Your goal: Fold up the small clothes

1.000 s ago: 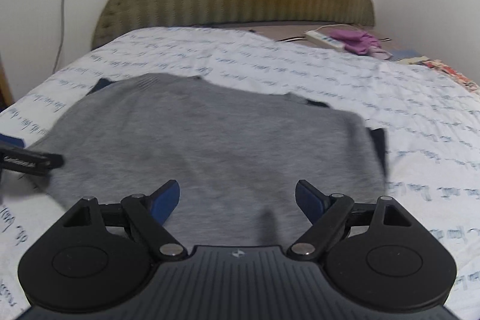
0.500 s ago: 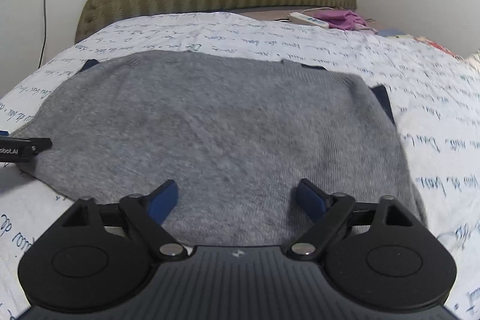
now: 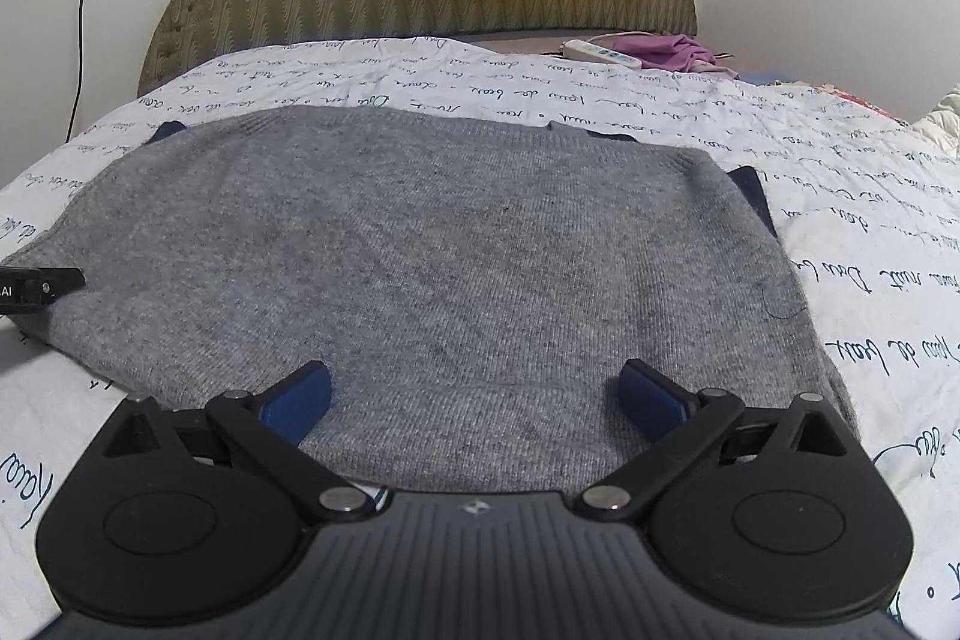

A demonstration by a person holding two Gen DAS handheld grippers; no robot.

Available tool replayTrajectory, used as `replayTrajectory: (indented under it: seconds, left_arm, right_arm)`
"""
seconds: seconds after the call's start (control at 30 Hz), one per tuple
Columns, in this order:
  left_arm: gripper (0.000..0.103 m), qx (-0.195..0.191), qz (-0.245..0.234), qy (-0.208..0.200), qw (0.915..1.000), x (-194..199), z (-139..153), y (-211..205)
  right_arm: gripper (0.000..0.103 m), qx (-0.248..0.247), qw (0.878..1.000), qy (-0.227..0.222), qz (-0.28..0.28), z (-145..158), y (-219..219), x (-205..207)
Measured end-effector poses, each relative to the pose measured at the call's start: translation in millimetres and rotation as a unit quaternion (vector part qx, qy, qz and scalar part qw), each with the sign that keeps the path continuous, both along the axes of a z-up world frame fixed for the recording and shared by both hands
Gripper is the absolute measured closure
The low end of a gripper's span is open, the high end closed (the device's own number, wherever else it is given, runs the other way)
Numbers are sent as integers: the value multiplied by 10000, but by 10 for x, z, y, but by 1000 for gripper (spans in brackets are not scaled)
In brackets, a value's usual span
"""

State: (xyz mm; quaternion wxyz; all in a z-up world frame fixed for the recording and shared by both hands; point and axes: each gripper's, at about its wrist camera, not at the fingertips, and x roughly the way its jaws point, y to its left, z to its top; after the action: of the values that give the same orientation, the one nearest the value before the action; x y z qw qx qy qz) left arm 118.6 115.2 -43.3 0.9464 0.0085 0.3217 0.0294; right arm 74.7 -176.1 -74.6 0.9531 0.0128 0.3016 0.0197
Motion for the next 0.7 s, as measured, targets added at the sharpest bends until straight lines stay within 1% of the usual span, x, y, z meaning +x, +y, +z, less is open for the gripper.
replayTrajectory:
  seconds: [0.47,0.7]
  left_arm:
    - [0,-71,32,-28,10000,-25,1,9]
    - [0,-86,31,-31,10000,-29,-2,17]
  right_arm:
    - [0,53,10000,-9,0,0,-13,-2]
    - [0,175,9998,6,-7,-1,-49,-6]
